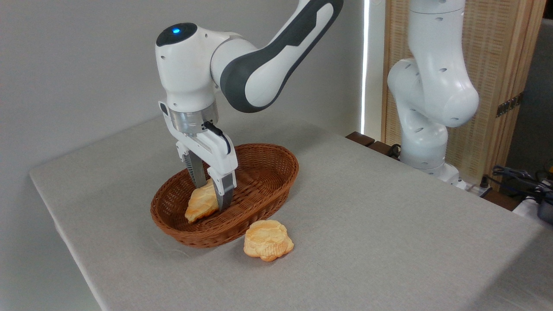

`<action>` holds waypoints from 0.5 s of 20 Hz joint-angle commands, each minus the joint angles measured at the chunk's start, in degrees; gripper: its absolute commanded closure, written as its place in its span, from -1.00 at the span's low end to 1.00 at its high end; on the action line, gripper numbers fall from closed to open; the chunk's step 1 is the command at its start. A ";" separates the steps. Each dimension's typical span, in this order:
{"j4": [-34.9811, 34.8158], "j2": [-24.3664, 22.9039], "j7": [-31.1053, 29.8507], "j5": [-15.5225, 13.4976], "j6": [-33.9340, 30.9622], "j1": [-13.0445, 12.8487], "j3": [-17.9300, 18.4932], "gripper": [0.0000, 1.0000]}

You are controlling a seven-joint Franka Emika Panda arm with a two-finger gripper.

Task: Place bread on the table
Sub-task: 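Lower the gripper into the basket and close it on the braided roll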

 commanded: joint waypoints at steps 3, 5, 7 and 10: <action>0.83 1.20 -0.27 1.76 1.06 -0.22 0.10 0.25; 1.00 1.20 -0.27 1.76 1.06 -0.14 0.10 0.24; 1.53 1.38 -0.36 1.76 1.06 -0.14 0.10 0.24; 1.53 1.38 -0.71 1.76 0.97 -0.14 0.10 0.24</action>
